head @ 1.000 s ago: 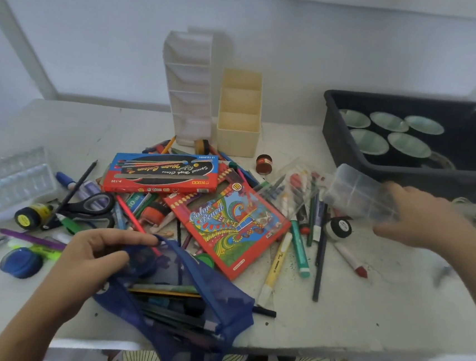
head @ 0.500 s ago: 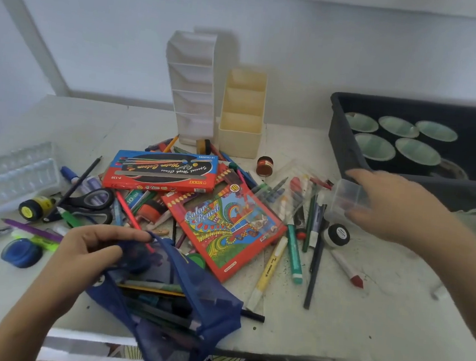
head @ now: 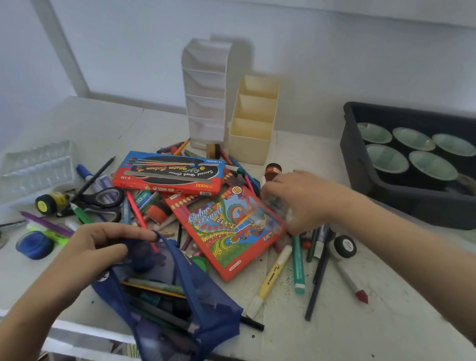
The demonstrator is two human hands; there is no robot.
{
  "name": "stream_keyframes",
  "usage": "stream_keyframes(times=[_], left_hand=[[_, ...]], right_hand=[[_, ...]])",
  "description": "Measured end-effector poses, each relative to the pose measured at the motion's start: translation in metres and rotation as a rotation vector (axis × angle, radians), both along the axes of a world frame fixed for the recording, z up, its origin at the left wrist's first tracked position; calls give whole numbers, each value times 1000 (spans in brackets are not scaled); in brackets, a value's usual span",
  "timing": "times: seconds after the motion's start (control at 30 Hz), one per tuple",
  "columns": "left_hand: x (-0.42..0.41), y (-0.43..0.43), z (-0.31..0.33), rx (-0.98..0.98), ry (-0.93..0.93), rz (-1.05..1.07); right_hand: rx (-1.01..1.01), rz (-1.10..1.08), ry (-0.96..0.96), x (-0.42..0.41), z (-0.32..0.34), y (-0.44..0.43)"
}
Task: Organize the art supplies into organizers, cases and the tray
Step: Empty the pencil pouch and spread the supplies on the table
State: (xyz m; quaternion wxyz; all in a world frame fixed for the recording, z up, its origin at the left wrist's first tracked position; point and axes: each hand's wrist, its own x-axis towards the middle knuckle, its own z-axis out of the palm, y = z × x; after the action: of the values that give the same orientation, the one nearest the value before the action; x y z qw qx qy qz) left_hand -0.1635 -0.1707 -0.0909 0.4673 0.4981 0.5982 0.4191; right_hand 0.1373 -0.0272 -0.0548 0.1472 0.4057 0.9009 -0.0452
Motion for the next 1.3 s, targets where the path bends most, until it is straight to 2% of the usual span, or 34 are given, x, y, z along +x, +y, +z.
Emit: stream_keyframes(times=[0.13,0.23,0.3,0.5,0.7,0.97,1.07,1.17,1.3], left_hand=[[1,-1,-1,-2,9,24],[0,-3,0,0,19,21],[3,-2,1,10,19,23],[8,-2,8,28,-20,18],[8,-2,11,10,5,5],[9,-1,14,-38,31,9],[12,-2,18,-41,33,10],[14,-1,19,-58,17,27],[14,-1,19,-70,1,35]], right_hand=[[-71,-134,236,13,29,15],[16,-227,379,24,46,31],[94,-280,405,26,49,41],[236,-360,341,19,25,58],[181,-413,297,13,5,60],[233,-255,417,0,5,27],[160,-289,452,-12,5,1],[79,-322,375,-30,-3,-31],[23,-355,117,-54,-21,-67]])
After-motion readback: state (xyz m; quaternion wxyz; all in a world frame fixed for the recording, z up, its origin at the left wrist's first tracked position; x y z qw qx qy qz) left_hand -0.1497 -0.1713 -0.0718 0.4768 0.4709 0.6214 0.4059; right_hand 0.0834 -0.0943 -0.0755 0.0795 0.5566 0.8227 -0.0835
